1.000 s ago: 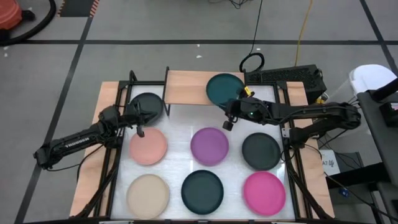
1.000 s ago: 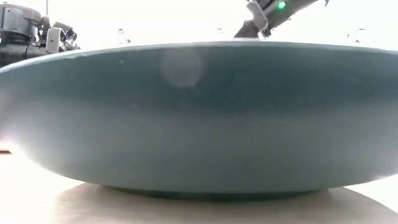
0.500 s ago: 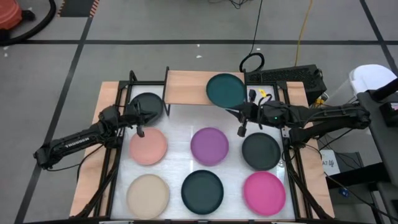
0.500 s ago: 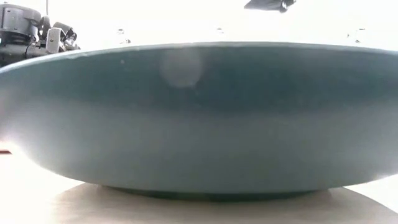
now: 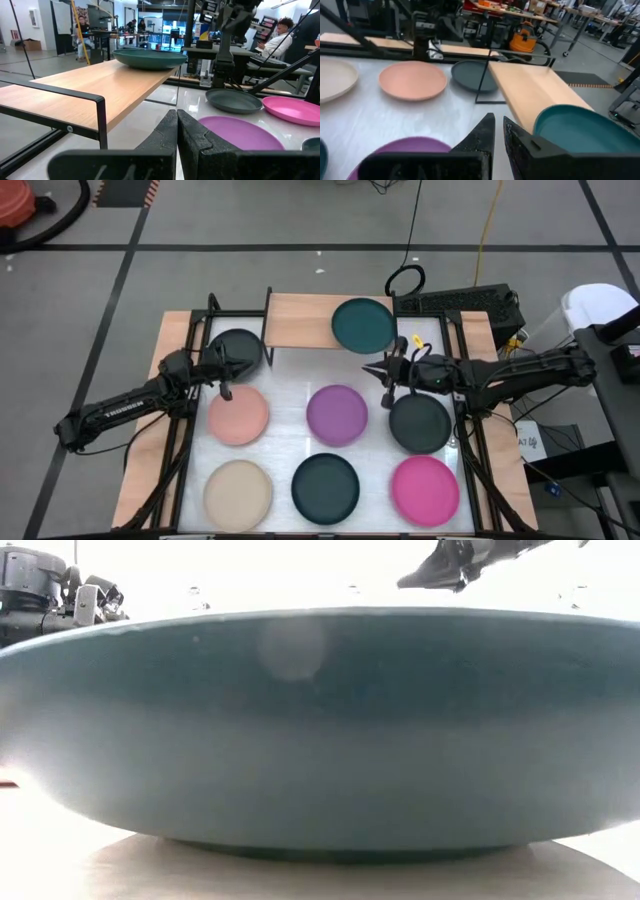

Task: Place and stack plates onto a shelf
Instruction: Stack the light orange plate on top of the dark green plate on the shelf

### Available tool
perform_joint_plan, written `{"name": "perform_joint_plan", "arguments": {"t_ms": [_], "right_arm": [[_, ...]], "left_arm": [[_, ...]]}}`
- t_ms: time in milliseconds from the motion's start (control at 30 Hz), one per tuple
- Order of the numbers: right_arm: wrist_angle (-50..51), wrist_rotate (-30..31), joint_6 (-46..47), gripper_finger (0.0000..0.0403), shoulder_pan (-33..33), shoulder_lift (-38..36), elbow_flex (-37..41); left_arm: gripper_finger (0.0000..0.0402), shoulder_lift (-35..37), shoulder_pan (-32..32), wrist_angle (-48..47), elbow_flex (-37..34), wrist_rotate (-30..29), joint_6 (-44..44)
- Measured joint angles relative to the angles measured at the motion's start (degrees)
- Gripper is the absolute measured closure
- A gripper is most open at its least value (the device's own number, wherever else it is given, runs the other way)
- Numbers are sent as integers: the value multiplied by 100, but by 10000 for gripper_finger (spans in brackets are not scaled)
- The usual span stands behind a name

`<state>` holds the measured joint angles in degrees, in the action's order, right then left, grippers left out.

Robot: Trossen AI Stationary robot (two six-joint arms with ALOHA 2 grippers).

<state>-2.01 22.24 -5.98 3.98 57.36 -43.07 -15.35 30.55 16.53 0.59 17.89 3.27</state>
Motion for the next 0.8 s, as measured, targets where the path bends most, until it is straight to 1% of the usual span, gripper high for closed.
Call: {"name": "perform_joint_plan", "arguments": {"t_ms": [333, 600, 700, 800], "right_arm": [[8, -2, -89, 380, 27, 0, 226], [10, -40, -126, 380, 40, -109, 576], [31, -425, -139, 380, 112, -391, 727], [50, -723, -109, 380, 189, -863, 952]], "left_arm": [[398, 0, -1, 0, 0, 0, 0], [398, 0, 0, 0, 0, 0, 0], [398, 0, -1, 0, -1, 0, 0], [398, 0, 0, 66, 0, 0, 0]]}}
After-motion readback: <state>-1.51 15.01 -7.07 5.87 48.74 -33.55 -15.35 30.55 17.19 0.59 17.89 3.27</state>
